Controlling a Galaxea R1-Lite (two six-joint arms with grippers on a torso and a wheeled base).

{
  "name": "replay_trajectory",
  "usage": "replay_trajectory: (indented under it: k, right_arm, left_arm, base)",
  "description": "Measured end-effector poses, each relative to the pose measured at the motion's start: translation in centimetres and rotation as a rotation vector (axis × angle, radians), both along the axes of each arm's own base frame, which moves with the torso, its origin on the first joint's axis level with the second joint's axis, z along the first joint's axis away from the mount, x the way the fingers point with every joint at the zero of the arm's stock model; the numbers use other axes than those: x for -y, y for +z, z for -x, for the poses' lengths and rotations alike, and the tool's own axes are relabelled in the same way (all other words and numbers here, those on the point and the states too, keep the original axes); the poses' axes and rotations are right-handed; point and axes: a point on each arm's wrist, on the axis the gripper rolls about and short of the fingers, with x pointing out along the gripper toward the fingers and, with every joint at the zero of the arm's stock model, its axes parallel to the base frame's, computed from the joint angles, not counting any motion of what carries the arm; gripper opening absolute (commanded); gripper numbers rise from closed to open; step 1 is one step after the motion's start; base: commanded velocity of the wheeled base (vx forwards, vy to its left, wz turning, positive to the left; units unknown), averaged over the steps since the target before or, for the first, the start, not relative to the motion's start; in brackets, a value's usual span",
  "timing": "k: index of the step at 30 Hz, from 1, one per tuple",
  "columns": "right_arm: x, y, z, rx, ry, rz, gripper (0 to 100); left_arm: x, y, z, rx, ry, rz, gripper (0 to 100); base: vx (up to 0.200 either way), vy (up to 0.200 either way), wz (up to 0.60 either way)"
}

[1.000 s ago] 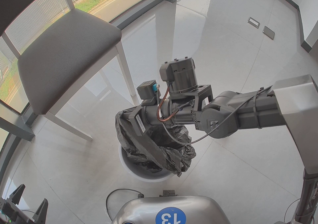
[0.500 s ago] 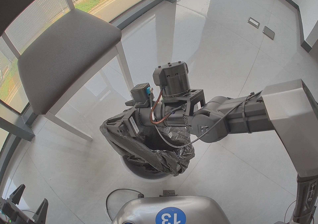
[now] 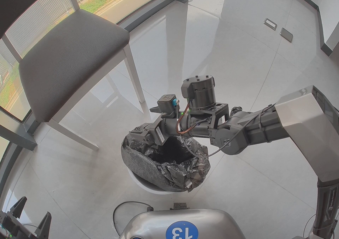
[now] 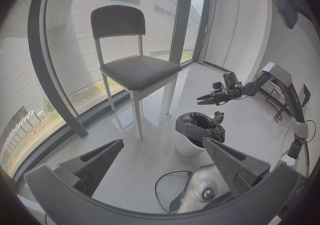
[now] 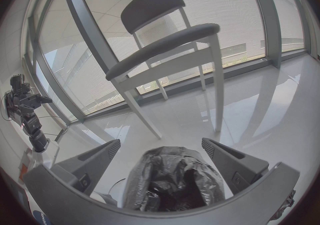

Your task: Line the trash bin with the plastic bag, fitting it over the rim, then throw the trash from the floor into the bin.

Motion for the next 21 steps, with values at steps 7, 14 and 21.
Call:
replay_trajectory:
  k: [7,14,21]
  right_arm:
    - [1.5,-0.3,-0.1,-0.037,-0.030,0.010,100]
    - [3.2,-3.5,2.0,-0.177,-0.026,0.095,100]
    - [3.5,-5.4,3.5,-0.281,0.064,0.111,100]
  left_arm:
    - [0.0,0.0,0.0,0.000,0.000,0.001,100]
    - [0.0,0.0,0.0,0.000,0.001,0.001,100]
    - [0.0,0.0,0.0,0.000,0.000,0.001,100]
  base:
    - [0.000,0.000,0.00]
    - [0.000,0.000,0.00]
    - [0.000,0.000,0.00]
